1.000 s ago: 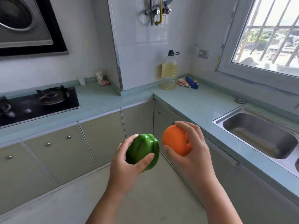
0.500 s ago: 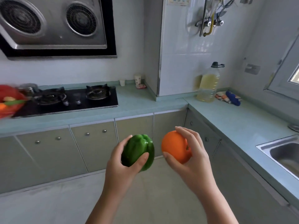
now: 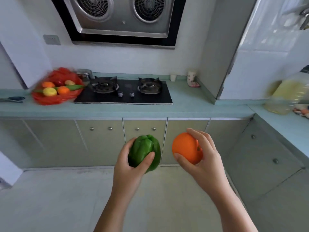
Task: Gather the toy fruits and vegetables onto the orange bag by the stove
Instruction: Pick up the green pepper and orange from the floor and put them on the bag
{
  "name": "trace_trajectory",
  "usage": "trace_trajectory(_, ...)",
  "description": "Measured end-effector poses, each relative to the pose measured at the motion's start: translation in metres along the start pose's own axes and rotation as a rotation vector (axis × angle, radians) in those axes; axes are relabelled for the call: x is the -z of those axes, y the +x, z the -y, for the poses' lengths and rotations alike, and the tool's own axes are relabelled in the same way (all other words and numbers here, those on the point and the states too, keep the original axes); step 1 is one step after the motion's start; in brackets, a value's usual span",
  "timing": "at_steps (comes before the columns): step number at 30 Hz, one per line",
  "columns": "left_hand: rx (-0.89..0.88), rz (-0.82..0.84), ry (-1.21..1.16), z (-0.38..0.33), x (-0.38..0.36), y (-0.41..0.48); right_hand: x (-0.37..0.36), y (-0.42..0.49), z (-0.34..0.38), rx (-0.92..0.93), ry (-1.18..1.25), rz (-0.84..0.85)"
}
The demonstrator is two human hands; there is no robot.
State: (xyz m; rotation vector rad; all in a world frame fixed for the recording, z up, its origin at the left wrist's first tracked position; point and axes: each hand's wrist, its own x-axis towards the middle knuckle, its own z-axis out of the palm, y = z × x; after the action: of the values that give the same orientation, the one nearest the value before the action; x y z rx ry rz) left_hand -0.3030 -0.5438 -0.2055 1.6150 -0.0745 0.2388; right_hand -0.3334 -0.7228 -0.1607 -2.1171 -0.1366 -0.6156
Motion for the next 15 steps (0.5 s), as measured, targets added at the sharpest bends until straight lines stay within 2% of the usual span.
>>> trace_trajectory(8,0.033,-0.117,-0.017,0.022,0.142,0.083,-0.151,0.061,0.057,0.034,0.054,0.077)
trace_trajectory(15,0.123,-0.277,0.024,0.059,0.230,0.097,-0.265,0.092,0.094,0.110,0.120,0.282)
